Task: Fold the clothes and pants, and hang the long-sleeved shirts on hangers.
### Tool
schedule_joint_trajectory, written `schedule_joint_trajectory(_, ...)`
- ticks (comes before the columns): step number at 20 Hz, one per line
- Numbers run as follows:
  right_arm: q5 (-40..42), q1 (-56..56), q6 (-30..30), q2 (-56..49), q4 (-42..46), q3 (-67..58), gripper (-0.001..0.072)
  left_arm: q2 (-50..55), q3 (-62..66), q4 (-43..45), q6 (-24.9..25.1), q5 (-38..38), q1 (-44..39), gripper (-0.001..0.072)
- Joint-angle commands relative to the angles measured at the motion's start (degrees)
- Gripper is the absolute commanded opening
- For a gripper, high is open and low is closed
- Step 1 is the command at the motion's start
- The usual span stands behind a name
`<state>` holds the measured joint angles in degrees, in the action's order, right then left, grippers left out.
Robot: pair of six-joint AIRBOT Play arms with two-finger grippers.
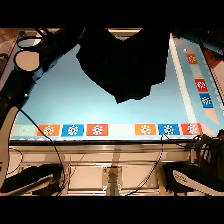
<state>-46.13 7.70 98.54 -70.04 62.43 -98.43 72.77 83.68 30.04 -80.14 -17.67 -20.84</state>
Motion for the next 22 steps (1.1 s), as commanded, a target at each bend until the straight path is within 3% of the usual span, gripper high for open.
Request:
schedule_joint_trajectory(1, 0.9, -1.5, 1.1, -3.1, 0.8, -2.9, 0.0012, 2.6, 0.2, 0.1, 0.0, 0.8, -0.3, 0.0034)
schedule_joint_trajectory(9, 1.9, -4.2, 0.2, -7.1, 2.6, -9.3, 0.0012, 9.8, 0.2, 1.4, 0.0, 0.4, 0.0, 0.0034)
schedule_joint_trajectory(15, 15.1, -4.1, -0.7, -13.8, 2.0, -10.6, 0.0011, 12.7, 0.2, 0.3, 0.0, 17.1, -0.2, 0.0034)
schedule_joint_trajectory(18, 23.0, -4.1, -0.7, -17.8, 0.4, -10.6, 0.0011, 13.6, 0.2, 0.3, 0.0, 18.2, -0.2, 0.0033)
schedule_joint_trajectory(22, 26.2, -4.1, -2.6, -20.5, 0.3, -12.9, 0.0011, 16.9, 4.2, 0.3, -2.0, 18.5, -0.5, 0.0033)
